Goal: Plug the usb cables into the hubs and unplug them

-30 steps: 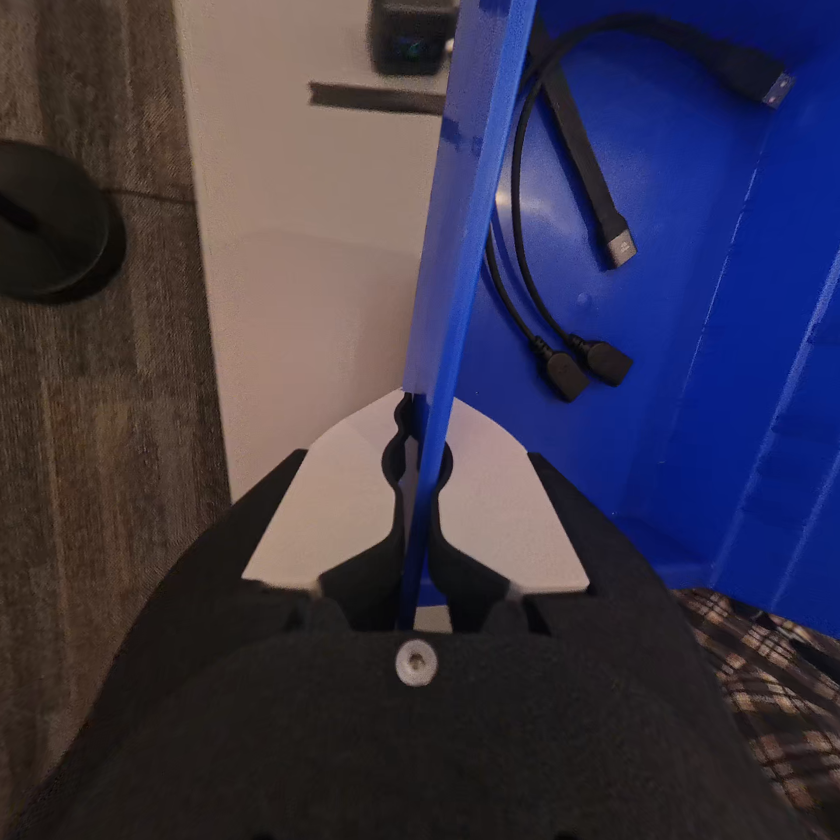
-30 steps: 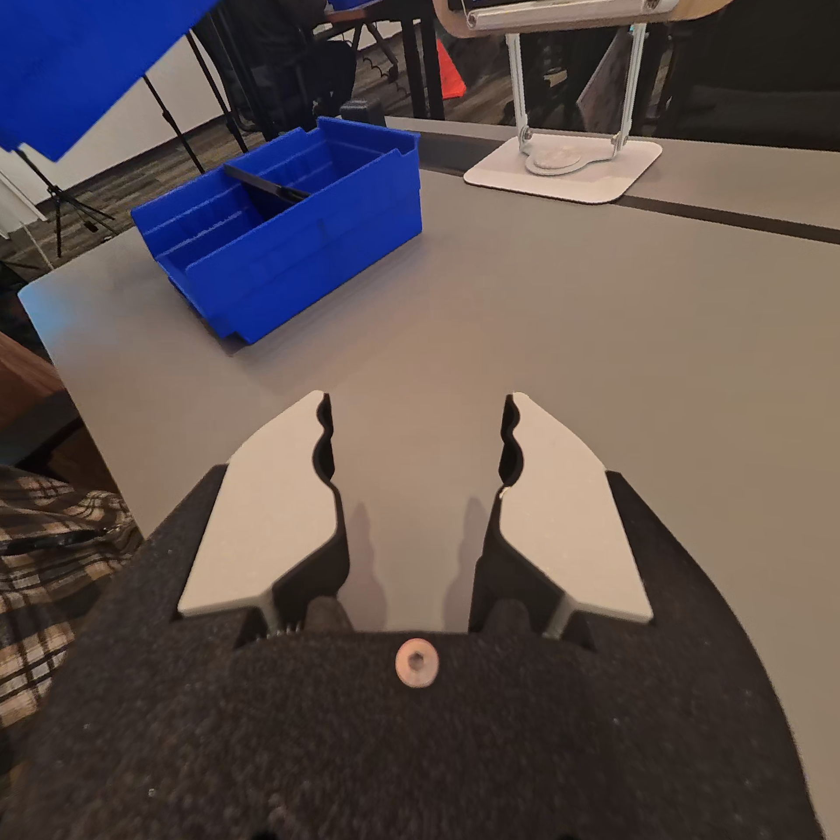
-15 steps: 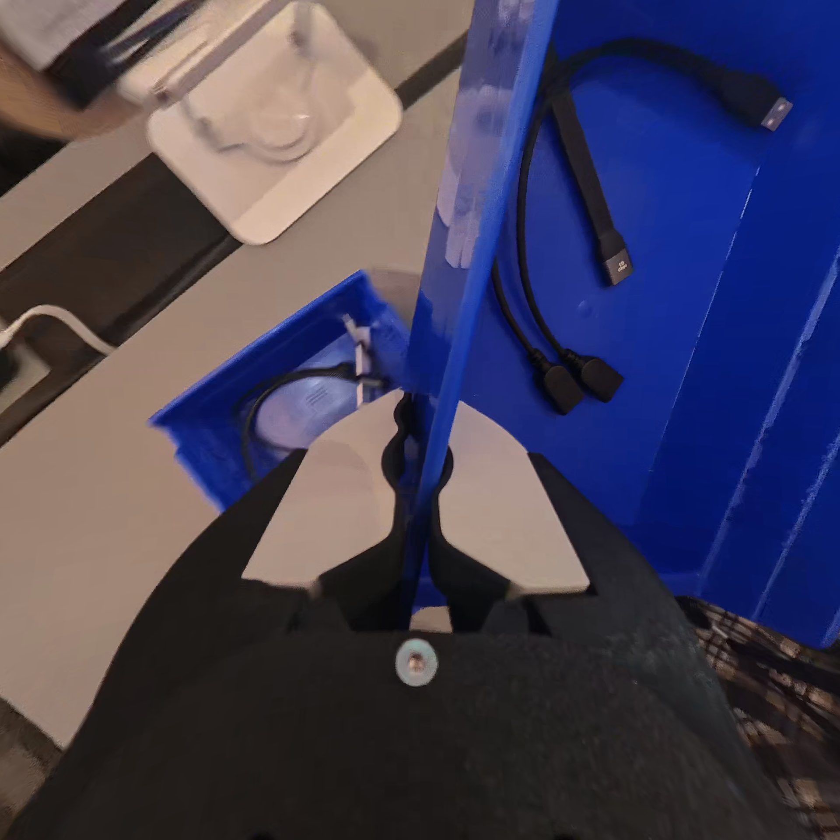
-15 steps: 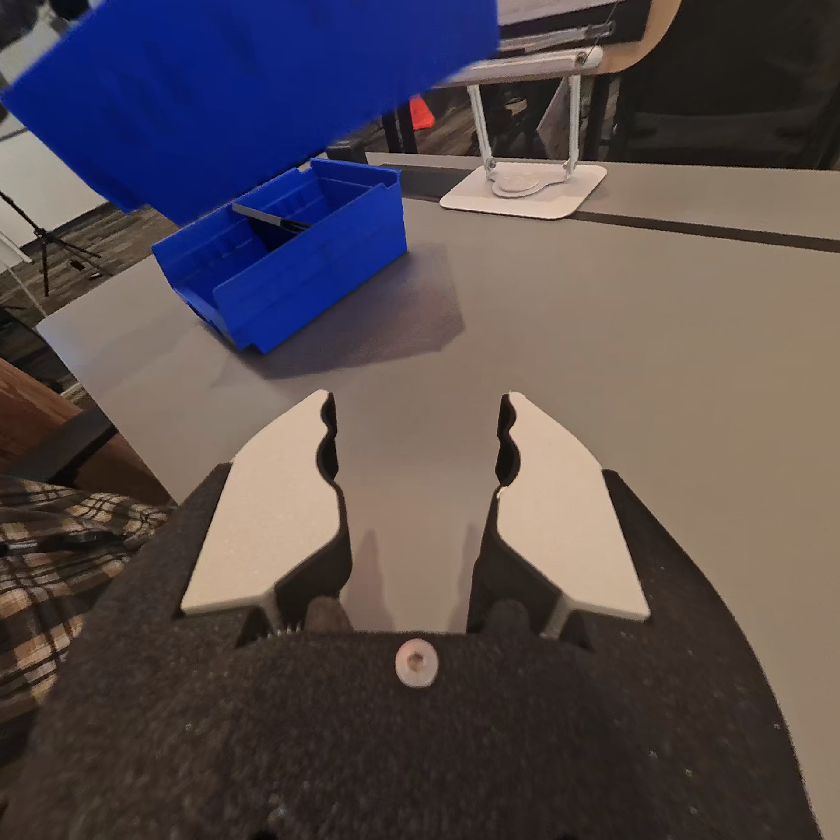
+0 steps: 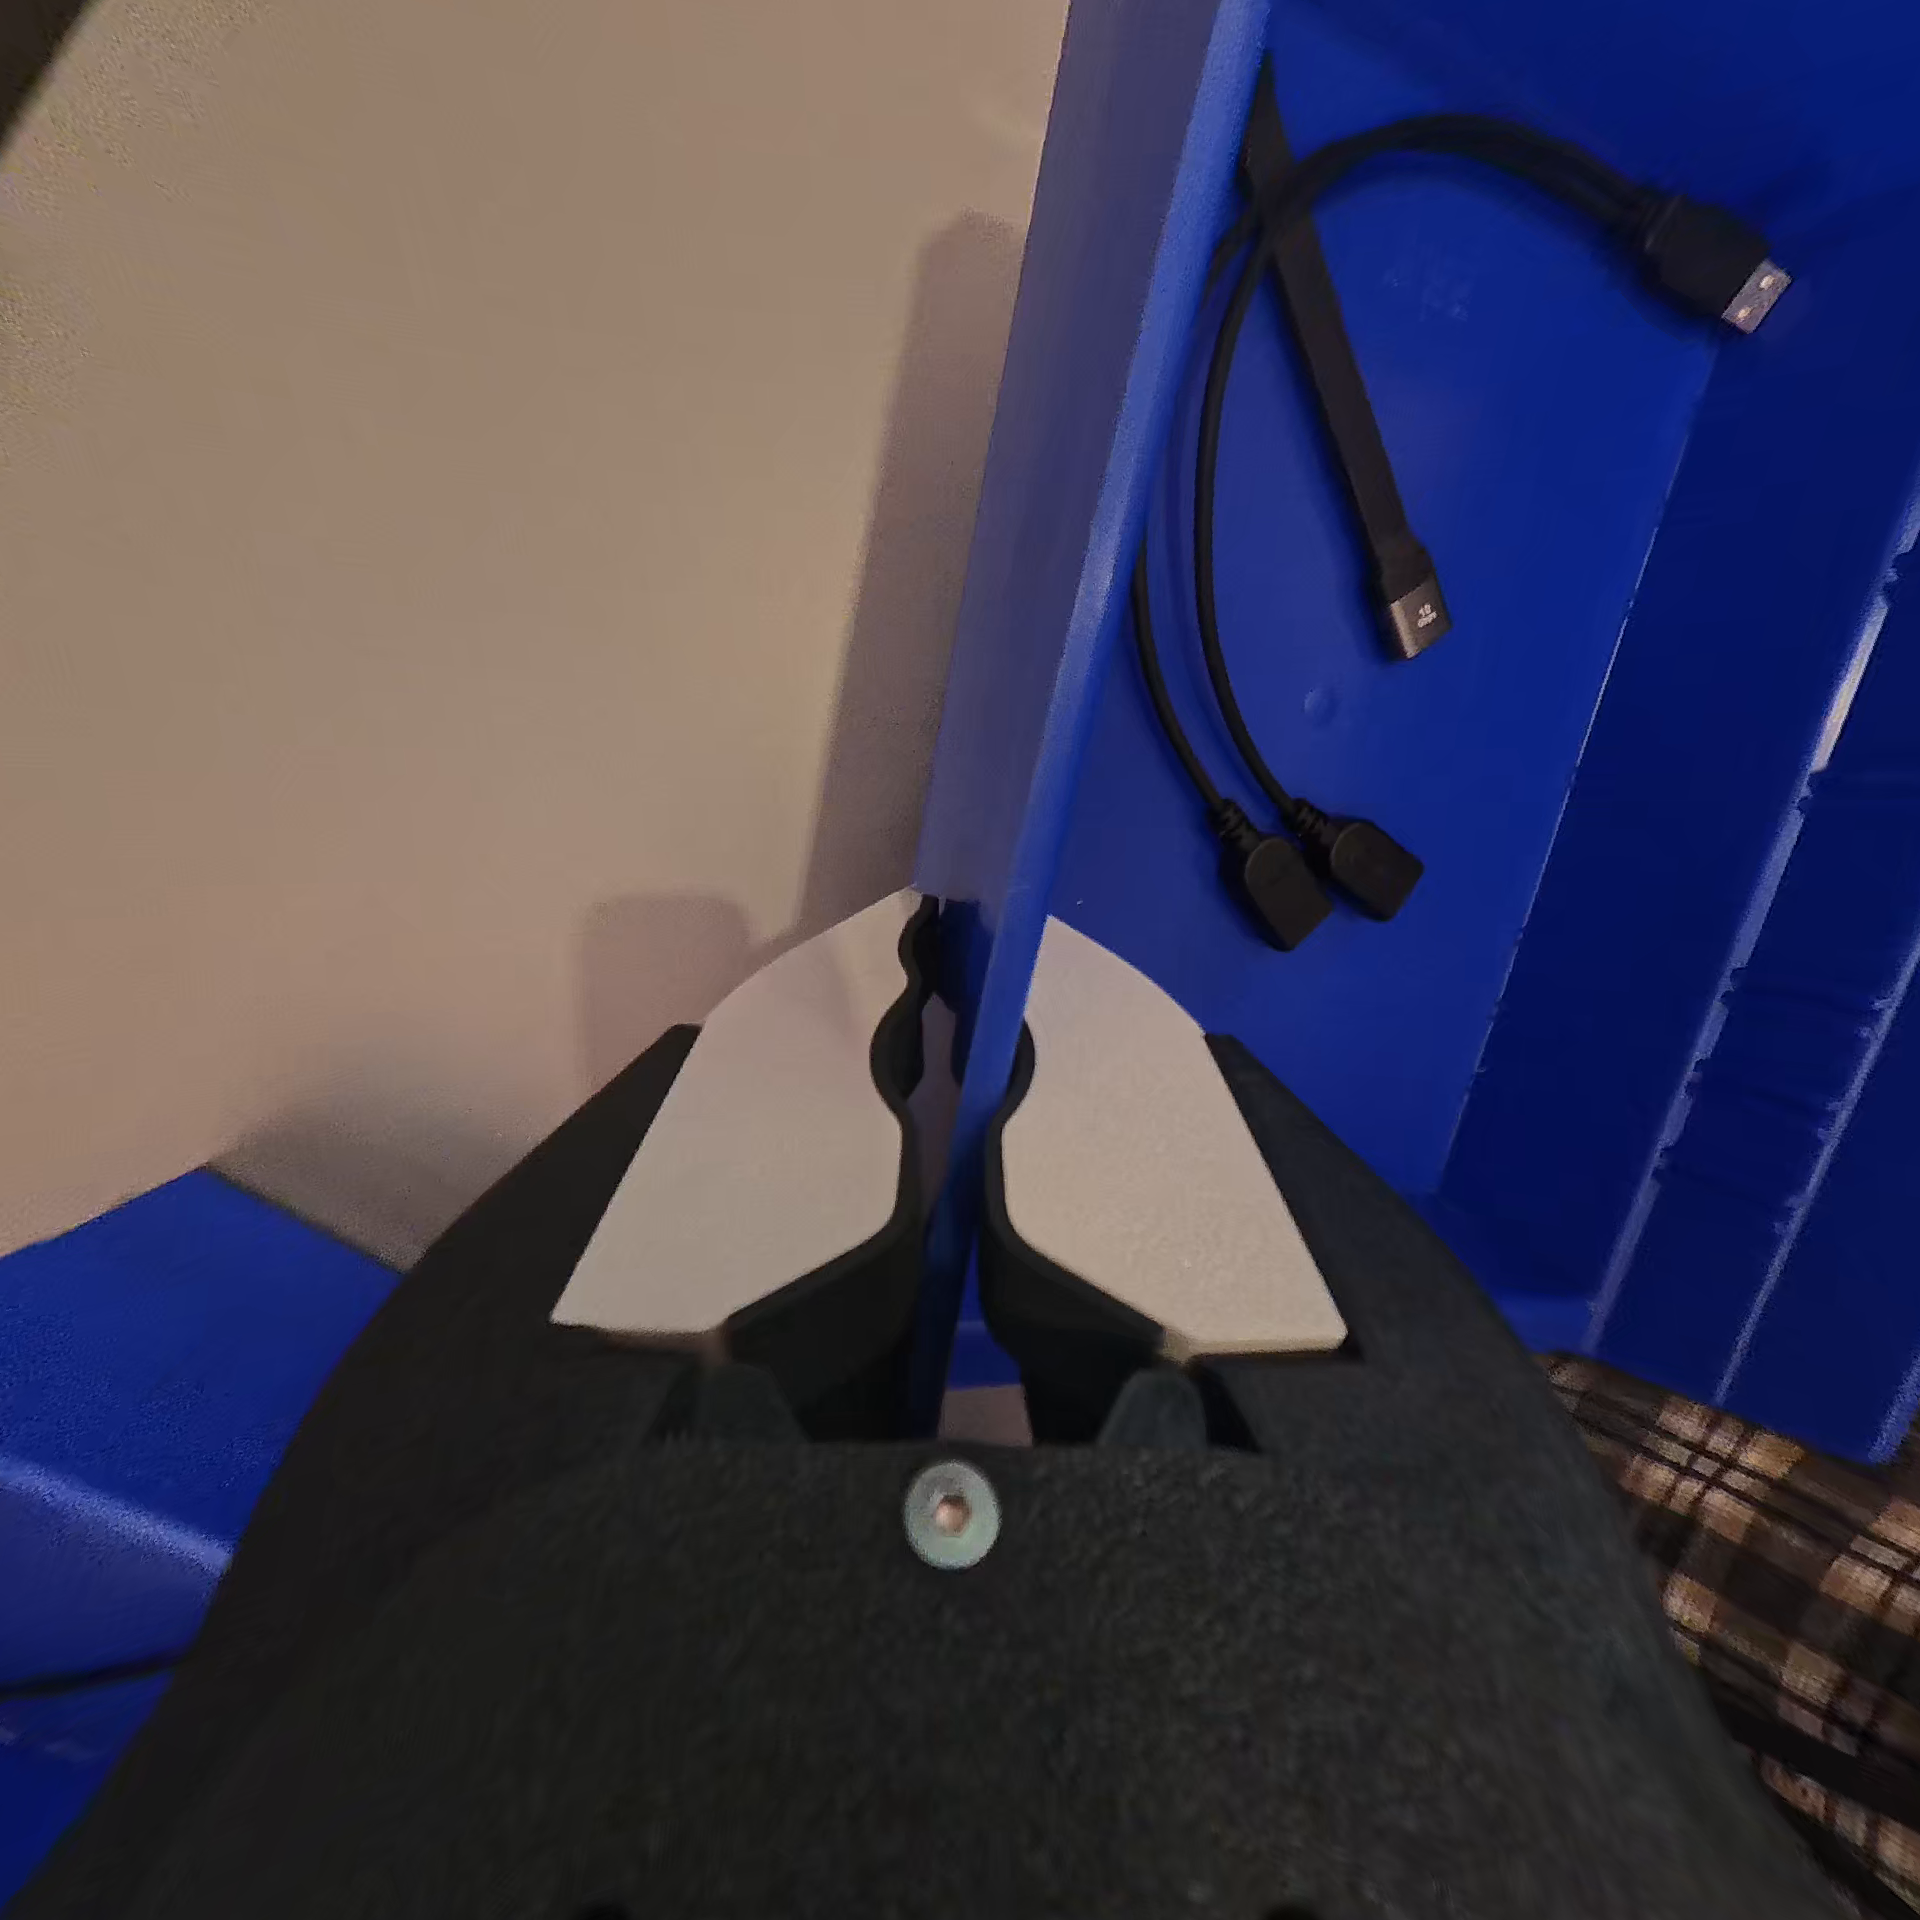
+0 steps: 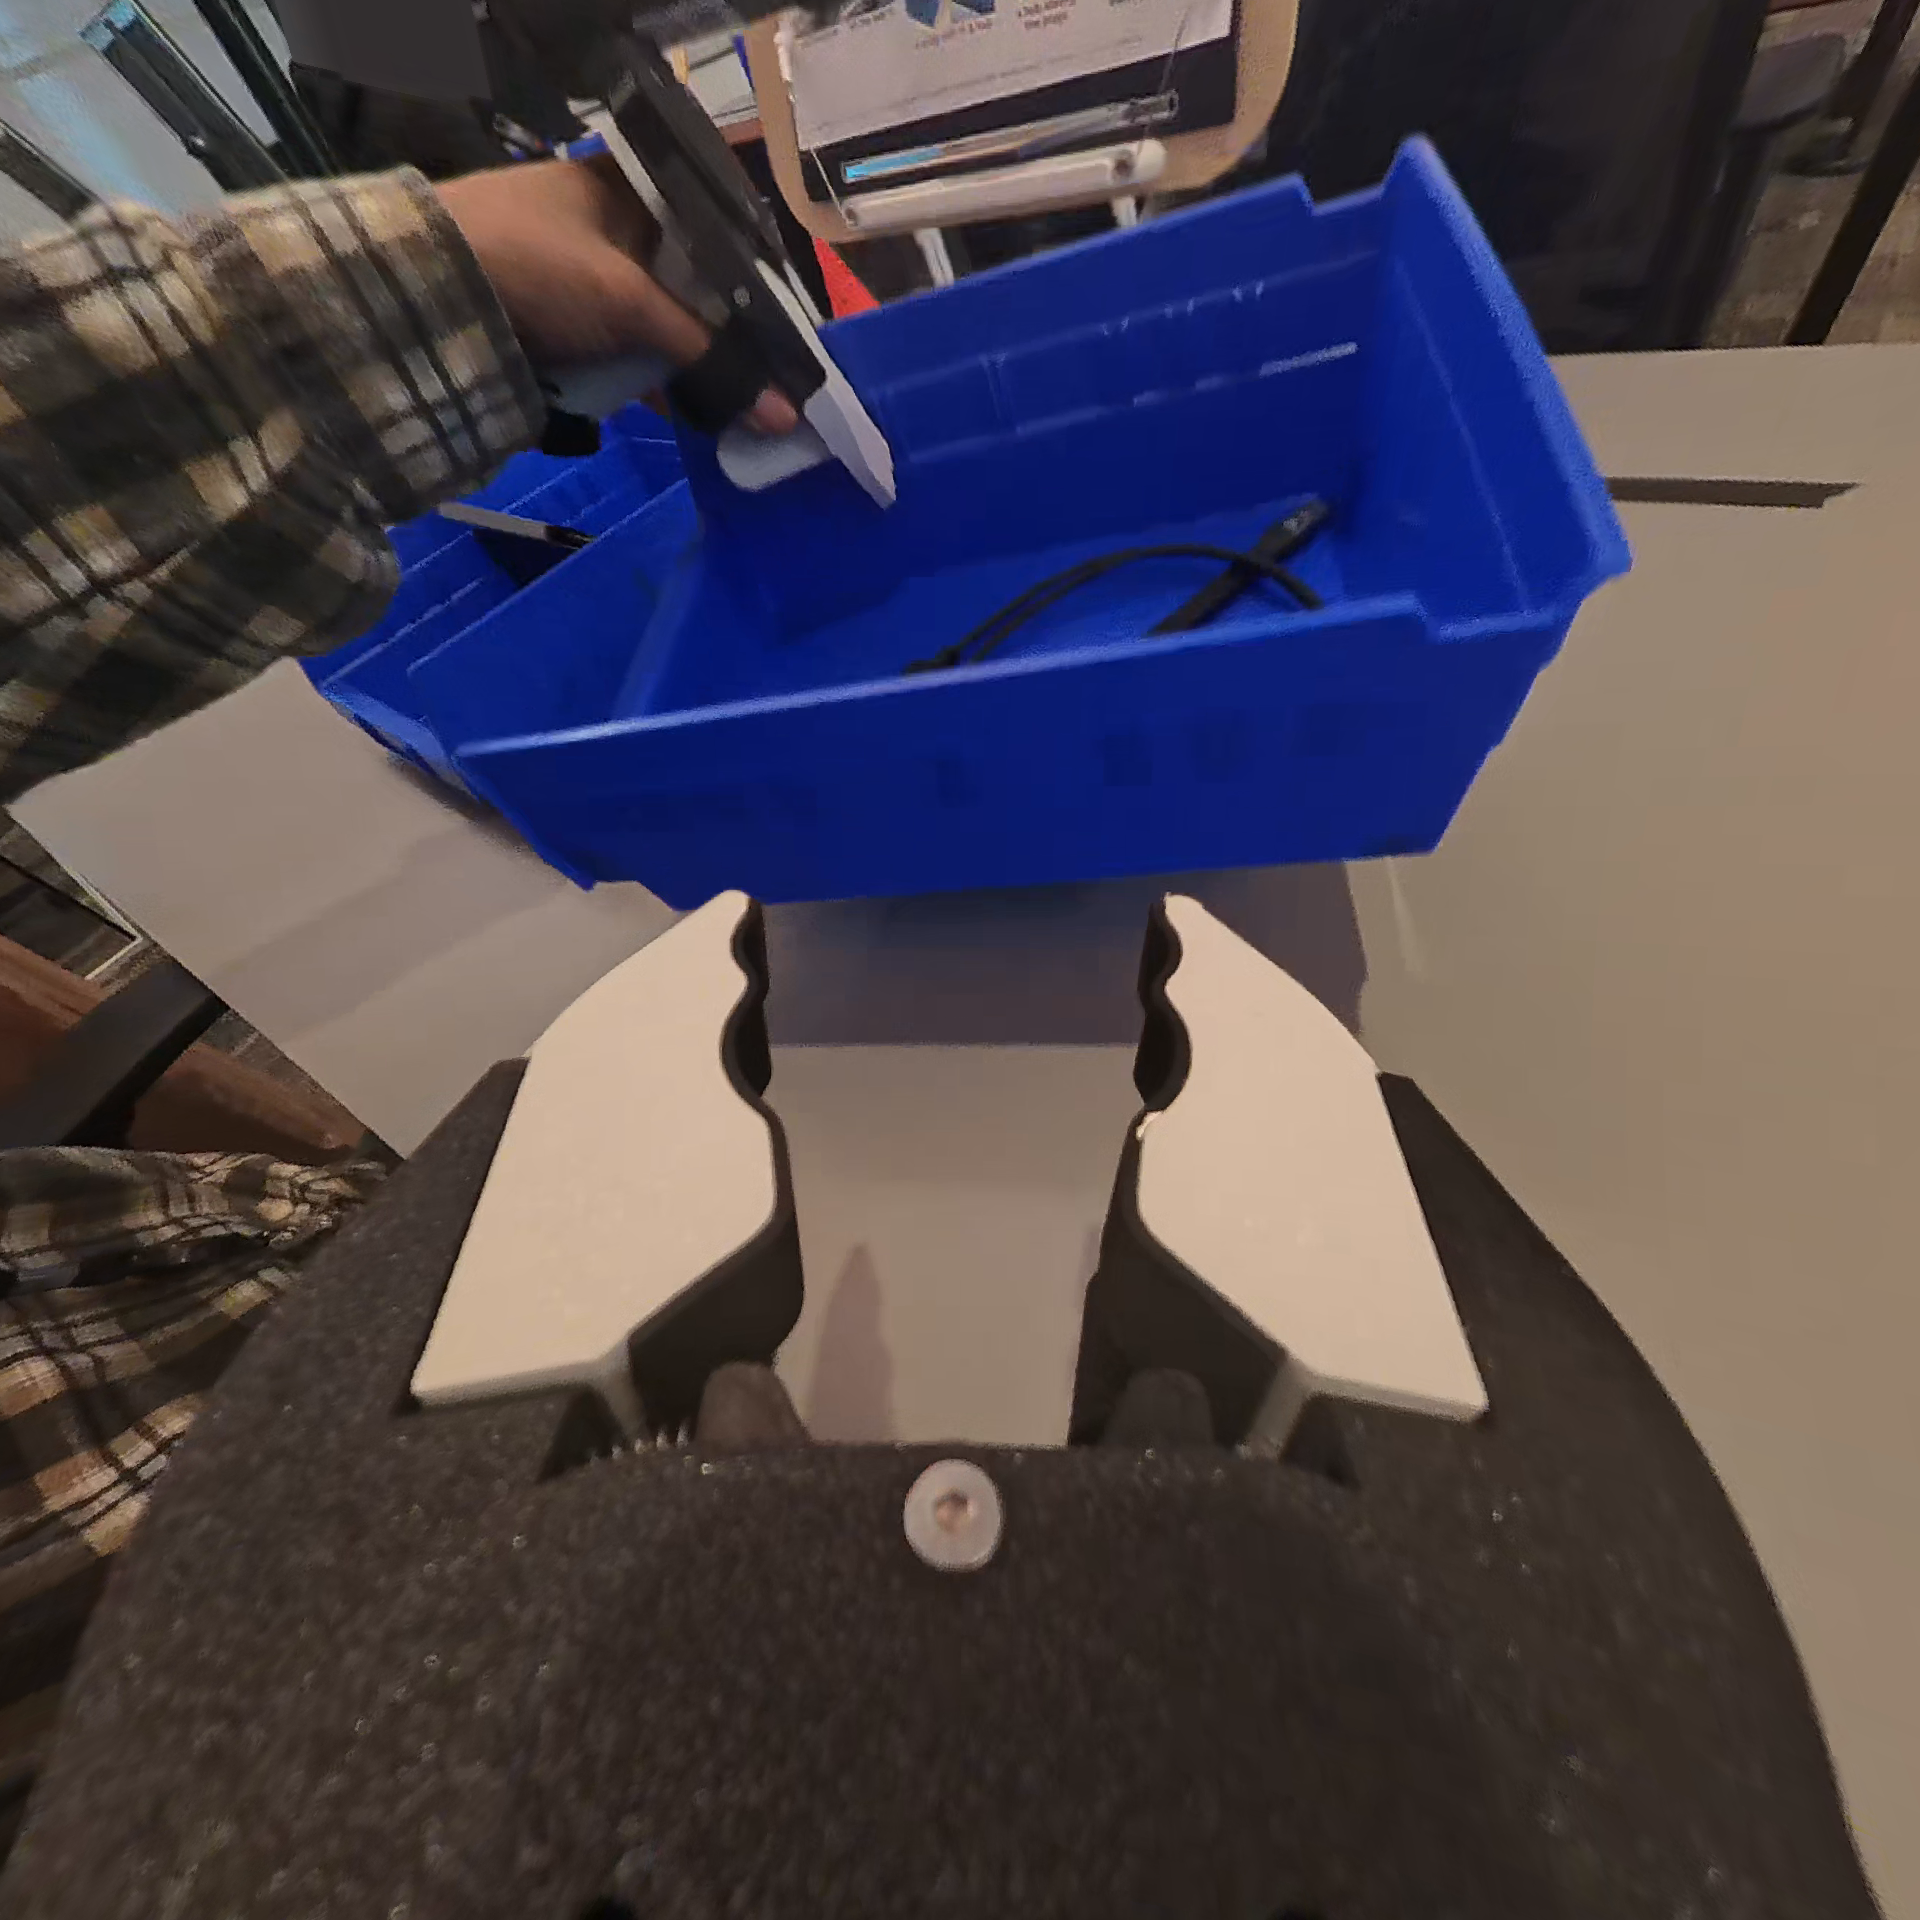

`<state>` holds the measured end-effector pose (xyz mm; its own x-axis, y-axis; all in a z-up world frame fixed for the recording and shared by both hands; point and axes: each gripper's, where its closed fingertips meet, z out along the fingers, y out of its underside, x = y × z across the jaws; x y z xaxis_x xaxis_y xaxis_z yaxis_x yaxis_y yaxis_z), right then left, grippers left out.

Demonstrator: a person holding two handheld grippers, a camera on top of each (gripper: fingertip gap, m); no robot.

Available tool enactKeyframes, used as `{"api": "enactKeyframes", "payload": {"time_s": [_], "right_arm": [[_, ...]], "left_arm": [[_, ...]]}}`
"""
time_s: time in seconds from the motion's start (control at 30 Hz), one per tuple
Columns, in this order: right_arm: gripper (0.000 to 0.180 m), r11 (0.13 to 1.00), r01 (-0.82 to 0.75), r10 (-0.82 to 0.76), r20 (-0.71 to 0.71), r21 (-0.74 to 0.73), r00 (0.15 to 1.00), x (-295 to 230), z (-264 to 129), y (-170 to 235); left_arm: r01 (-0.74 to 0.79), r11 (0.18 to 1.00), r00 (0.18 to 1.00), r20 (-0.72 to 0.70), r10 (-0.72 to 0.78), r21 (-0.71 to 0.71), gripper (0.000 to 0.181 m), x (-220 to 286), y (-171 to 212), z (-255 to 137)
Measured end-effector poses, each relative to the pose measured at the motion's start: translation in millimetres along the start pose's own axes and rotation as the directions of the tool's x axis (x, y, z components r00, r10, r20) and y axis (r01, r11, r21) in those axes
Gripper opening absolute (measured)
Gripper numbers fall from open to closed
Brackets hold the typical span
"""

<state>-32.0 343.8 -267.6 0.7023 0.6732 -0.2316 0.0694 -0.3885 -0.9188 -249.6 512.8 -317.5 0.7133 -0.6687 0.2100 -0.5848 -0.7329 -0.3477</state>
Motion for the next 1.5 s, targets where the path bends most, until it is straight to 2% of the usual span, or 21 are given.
{"api": "enactKeyframes", "payload": {"time_s": [0.27,0.4,0.57,0.6,0.67,0.73,0.83,0.93,1.03,1.1,1.2,1.27,1.37,1.5], "right_arm": [[0.07,0.999,-0.036,0.035,-0.009,-0.032,0.999,16,7,11],[0.072,0.998,-0.04,0.04,-0.008,-0.058,0.999,16,16,13],[0.072,0.996,-0.04,0.041,0.017,-0.077,0.999,8,20,12],[0.077,0.996,-0.037,0.038,0.014,-0.085,0.999,7,21,12],[0.087,0.995,-0.026,0.026,-0.002,-0.101,1.0,6,23,13],[0.089,0.995,-0.004,0.003,-0.009,-0.102,1.0,5,24,13],[0.095,0.994,0.012,-0.015,-0.029,-0.112,0.999,6,24,15],[0.099,0.991,0.014,-0.019,-0.035,-0.134,0.999,9,23,22],[0.108,0.989,0.003,-0.01,-0.048,-0.149,0.999,14,22,30],[0.109,0.989,-0.006,0.0,-0.043,-0.147,0.999,17,23,34],[0.109,0.99,-0.019,0.015,-0.025,-0.142,1.0,16,30,34],[0.109,0.99,-0.016,0.015,-0.009,-0.142,1.0,13,37,32],[0.109,0.988,-0.001,0.002,0.009,-0.156,1.0,5,43,31],[0.109,0.987,0.015,-0.015,0.004,-0.159,1.0,0,40,28]], "left_arm": [[0.004,0.997,1.0,-0.003,-0.004,-0.074,0.006,-5,18,45],[0.036,0.999,0.998,-0.05,-0.038,-0.032,0.009,-3,20,56],[0.112,0.989,0.988,-0.115,-0.101,0.096,0.017,-4,7,53],[0.119,0.986,0.989,-0.102,-0.107,0.119,0.026,-7,3,49],[0.101,0.978,0.992,-0.088,-0.087,0.18,0.031,-10,-8,31],[0.083,0.958,0.995,-0.071,-0.066,0.276,0.041,-14,-22,-1],[0.039,0.923,0.999,-0.004,-0.041,0.384,0.085,-27,-28,-72],[-0.013,0.897,0.986,0.152,-0.061,0.443,0.112,-65,13,-151],[0.016,0.901,0.944,0.292,-0.157,0.434,0.114,-117,98,-209],[0.098,0.902,0.906,0.337,-0.256,0.419,0.114,-150,164,-226],[0.289,0.869,0.875,0.257,-0.411,0.402,0.111,-176,245,-214],[0.385,0.842,0.85,0.21,-0.483,0.379,0.11,-186,280,-192],[0.475,0.819,0.826,0.158,-0.541,0.323,0.11,-193,303,-158],[0.512,0.835,0.808,0.217,-0.547,0.201,0.107,-207,318,-123]]}}
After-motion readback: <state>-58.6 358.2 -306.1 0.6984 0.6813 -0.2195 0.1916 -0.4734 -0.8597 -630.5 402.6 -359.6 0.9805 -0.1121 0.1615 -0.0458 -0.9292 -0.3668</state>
